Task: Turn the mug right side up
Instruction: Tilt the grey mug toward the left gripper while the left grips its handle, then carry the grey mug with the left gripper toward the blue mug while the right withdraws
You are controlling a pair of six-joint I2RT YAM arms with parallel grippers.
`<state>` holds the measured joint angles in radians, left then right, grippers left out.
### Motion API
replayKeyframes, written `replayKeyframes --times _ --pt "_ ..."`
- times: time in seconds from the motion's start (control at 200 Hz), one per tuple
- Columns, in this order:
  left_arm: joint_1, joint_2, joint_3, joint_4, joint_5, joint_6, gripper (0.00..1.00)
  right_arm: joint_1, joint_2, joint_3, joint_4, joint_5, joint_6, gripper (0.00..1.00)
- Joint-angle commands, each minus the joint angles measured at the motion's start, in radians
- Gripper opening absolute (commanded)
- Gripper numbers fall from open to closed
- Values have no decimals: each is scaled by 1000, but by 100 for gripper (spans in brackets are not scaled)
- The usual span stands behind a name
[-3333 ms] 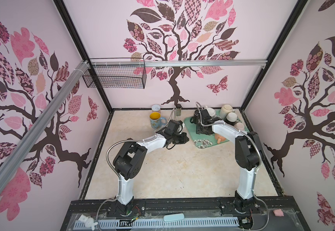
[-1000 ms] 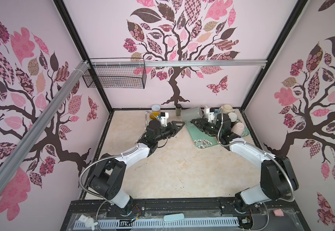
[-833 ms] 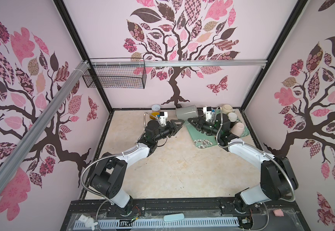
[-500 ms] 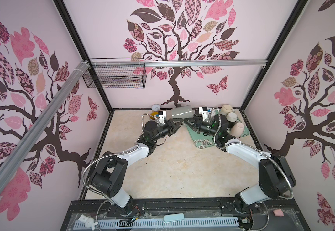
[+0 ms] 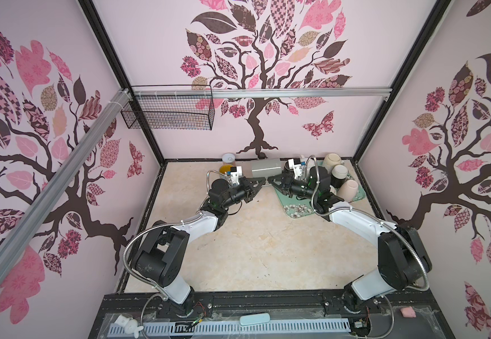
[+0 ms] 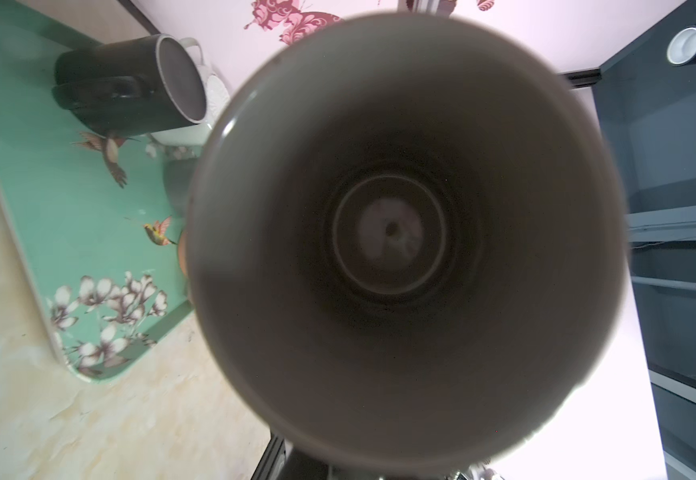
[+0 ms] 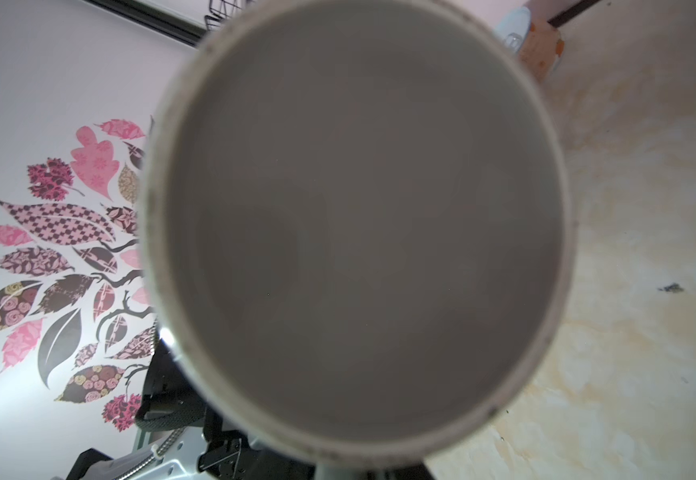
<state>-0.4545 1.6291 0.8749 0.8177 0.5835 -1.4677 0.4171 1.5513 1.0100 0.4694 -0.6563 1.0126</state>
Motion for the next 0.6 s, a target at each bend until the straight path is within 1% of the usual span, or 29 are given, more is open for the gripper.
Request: replayKeyframes --times 0.0,0.22,0.375,0.47,0.595 --pt "14 -40 -41 12 -34 35 0 3 33 40 -86 23 -116 29" --pt "20 -11 -63 40 -22 43 0 3 76 42 -160 26 -170 36" --pt "21 -14 -71 4 -30 78 0 3 80 53 -244 50 -240 42" --pt "24 -31 -71 -55 -45 121 0 3 66 65 -311 76 -303 45" --pt "27 -81 -61 -220 -84 227 0 3 36 72 -397 117 -387 47"
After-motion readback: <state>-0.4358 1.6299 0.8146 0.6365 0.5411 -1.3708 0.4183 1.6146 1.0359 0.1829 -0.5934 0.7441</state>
